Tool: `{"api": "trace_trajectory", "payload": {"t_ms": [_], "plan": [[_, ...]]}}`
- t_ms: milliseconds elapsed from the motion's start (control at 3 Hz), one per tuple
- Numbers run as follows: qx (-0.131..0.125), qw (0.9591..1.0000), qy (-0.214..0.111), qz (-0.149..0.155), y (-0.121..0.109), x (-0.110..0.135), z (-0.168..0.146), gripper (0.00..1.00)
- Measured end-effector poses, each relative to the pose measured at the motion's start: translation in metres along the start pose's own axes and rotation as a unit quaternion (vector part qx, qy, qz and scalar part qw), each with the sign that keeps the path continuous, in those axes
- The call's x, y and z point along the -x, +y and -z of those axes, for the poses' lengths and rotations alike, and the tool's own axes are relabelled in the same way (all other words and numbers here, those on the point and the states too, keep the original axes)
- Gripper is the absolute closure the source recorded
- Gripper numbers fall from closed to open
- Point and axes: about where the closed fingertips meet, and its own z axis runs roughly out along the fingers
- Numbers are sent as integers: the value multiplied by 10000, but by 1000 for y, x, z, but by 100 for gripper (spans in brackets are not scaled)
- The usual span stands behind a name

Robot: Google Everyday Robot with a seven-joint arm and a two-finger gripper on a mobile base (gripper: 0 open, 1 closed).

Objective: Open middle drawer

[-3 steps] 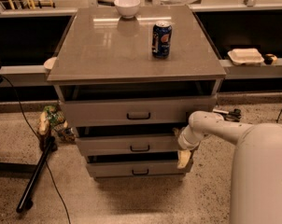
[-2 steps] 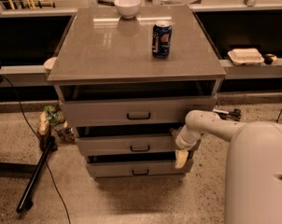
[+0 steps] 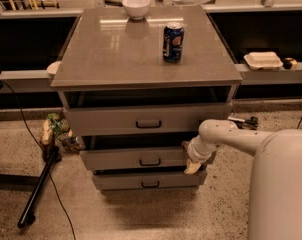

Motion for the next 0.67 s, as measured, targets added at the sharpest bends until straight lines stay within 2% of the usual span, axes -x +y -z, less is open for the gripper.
{"api": "trace_trajectory", "payload": {"t_ms": [333,667], "plan": [[60,10000,-25,-32,9,0,4,64],[60,10000,-25,-32,6,2,11,87]]}}
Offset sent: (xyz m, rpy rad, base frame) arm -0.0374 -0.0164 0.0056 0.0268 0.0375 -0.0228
